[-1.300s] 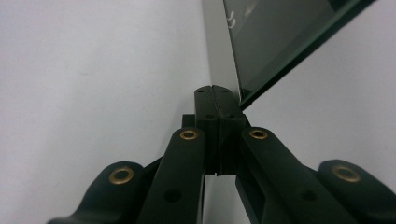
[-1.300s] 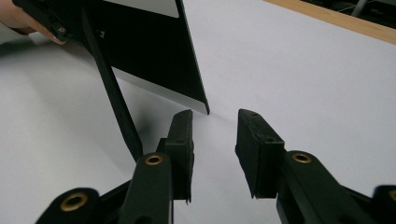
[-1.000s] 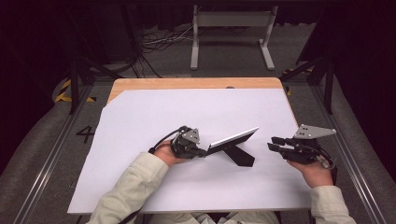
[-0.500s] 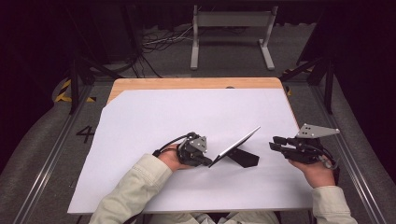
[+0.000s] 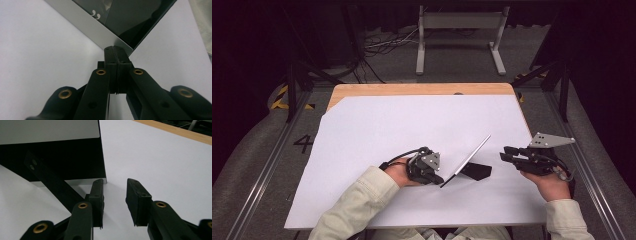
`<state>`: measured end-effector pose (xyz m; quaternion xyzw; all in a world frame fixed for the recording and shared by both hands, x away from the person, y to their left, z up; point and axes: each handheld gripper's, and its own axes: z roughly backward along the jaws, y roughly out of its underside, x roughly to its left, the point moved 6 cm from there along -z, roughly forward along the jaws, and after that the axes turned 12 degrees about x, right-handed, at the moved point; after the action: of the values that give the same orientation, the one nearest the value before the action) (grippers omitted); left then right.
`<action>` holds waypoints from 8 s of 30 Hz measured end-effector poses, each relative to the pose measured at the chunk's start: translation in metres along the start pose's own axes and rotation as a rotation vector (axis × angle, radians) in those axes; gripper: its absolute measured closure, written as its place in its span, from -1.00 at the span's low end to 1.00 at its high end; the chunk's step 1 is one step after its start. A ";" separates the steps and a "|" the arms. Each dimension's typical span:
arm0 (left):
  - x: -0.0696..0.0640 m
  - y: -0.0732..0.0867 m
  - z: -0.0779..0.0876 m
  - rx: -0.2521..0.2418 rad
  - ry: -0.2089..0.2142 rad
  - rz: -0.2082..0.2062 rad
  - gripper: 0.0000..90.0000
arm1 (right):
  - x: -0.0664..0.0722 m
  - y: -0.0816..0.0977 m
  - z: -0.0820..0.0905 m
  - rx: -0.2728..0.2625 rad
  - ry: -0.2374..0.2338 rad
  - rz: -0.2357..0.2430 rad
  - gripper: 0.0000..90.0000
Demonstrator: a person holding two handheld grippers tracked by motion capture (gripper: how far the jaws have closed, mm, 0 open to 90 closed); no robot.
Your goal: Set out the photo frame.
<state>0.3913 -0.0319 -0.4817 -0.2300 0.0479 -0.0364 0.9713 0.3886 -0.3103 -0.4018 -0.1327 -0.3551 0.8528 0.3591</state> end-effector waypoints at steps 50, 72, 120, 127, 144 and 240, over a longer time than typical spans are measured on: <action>-0.036 -0.064 -0.036 -0.027 0.037 -0.067 1.00 | -0.004 0.002 0.011 -0.020 -0.002 -0.049 0.49; -0.049 -0.091 -0.055 -0.041 0.031 -0.059 1.00 | -0.007 0.005 0.012 -0.005 -0.006 -0.102 0.50; -0.001 -0.012 0.008 -0.135 -0.058 0.159 0.92 | 0.001 -0.008 0.045 0.038 0.027 -0.134 0.06; 0.002 -0.006 0.017 -0.152 -0.073 0.180 0.91 | 0.008 -0.014 0.049 0.047 0.022 -0.123 0.05; 0.008 0.021 0.028 -0.154 -0.116 0.237 0.89 | 0.033 -0.031 0.056 0.064 -0.022 -0.123 0.00; 0.016 0.034 0.033 -0.166 -0.140 0.285 0.80 | 0.072 -0.032 0.015 0.318 -0.025 -0.145 0.51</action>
<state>0.4125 0.0113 -0.4690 -0.3022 0.0151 0.1216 0.9453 0.3471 -0.2508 -0.3668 -0.0375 -0.2287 0.8719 0.4315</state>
